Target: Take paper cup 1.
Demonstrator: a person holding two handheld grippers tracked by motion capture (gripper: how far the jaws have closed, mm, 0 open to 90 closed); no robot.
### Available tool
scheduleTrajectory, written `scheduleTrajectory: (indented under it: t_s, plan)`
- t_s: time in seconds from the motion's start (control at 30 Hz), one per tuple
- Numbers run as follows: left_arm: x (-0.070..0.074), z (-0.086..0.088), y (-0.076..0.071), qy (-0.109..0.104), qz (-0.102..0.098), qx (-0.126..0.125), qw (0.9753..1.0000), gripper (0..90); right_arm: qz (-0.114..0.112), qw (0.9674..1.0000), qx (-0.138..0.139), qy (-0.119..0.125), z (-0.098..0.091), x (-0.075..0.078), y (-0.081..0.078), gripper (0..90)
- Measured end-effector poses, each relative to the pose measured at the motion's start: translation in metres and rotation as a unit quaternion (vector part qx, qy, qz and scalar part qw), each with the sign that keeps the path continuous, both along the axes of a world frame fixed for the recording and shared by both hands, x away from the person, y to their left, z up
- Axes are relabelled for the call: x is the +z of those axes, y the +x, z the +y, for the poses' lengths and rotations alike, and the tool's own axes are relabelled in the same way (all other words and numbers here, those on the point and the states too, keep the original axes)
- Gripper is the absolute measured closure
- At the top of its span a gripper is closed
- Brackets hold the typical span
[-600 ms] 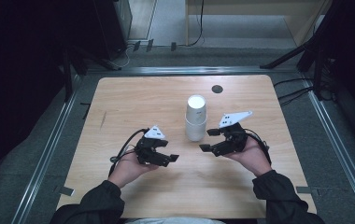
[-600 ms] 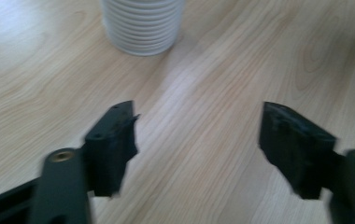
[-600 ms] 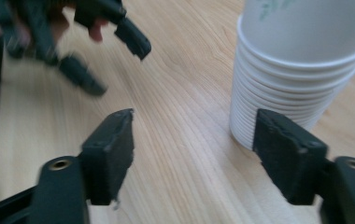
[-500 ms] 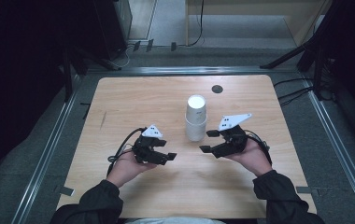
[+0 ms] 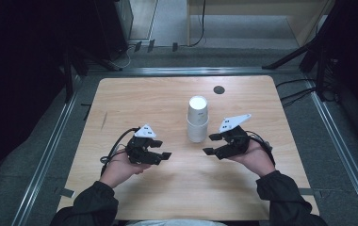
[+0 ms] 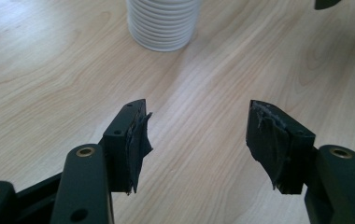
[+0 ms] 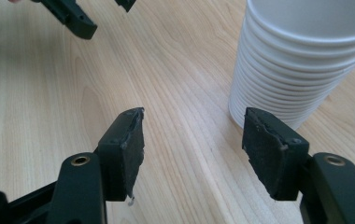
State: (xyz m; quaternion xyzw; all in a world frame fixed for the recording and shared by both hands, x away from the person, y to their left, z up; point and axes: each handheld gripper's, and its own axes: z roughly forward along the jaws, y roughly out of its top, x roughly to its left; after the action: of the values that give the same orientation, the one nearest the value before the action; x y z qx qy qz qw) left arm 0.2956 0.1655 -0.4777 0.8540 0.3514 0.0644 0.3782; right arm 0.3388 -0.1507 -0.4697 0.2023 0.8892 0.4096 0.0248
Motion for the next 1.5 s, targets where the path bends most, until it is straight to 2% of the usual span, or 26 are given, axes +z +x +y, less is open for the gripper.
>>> scheduleTrajectory:
  t_s: [0.03,0.07,0.27,0.43,0.57,0.67,0.73,0.77,0.8,1.1,1.23,1.33,1.5]
  plan:
    - [0.0,0.001,0.001,-0.002,0.003,0.002,1.0,37.6,0.003,1.0,0.0,-0.003,-0.001,0.0,0.0,39.4]
    - [0.0,0.002,0.002,0.0,0.014,0.005,0.9999,36.7,0.006,1.0,0.001,-0.003,-0.002,0.0,0.0,39.4]
    - [0.0,0.006,0.003,0.01,0.028,-0.001,0.9996,32.4,0.017,0.9998,0.006,-0.007,-0.001,0.0,0.003,38.0]
    - [0.004,0.013,0.003,0.001,0.023,0.002,0.9997,31.0,0.016,0.9998,0.005,-0.009,-0.003,0.001,0.005,36.7]
    - [0.004,0.02,0.005,0.004,0.025,0.002,0.9997,30.1,0.014,0.9999,-0.001,-0.01,-0.008,0.002,0.005,36.3]
    - [0.004,0.024,0.006,-0.002,0.03,0.0,0.9996,29.7,0.016,0.9998,-0.004,-0.01,-0.01,0.004,0.007,36.2]
    - [0.004,0.025,0.005,-0.004,0.029,-0.003,0.9996,29.7,0.022,0.9997,-0.007,-0.008,-0.011,0.007,0.008,36.4]
    - [0.004,0.025,0.005,-0.004,0.029,-0.005,0.9996,29.6,0.021,0.9997,-0.007,-0.009,-0.011,0.008,0.008,36.4]
    - [0.004,0.025,0.005,0.0,0.028,-0.006,0.9996,29.4,0.011,0.9999,-0.007,-0.007,-0.011,0.013,0.009,36.4]
    - [0.004,0.023,0.007,-0.004,0.026,-0.012,0.9996,28.6,0.01,0.9998,-0.003,-0.015,-0.01,0.025,0.019,36.8]
    - [0.004,0.019,0.006,-0.003,0.024,-0.026,0.9994,28.1,0.007,0.9998,-0.001,-0.017,-0.01,0.031,0.025,36.9]
    - [0.005,0.018,0.006,-0.004,0.024,-0.026,0.9994,28.0,0.001,0.9996,0.001,-0.027,-0.008,0.043,0.031,35.1]
    - [0.004,0.017,0.007,-0.003,0.025,-0.03,0.9992,27.9,-0.001,0.9993,0.005,-0.037,-0.006,0.052,0.04,33.7]
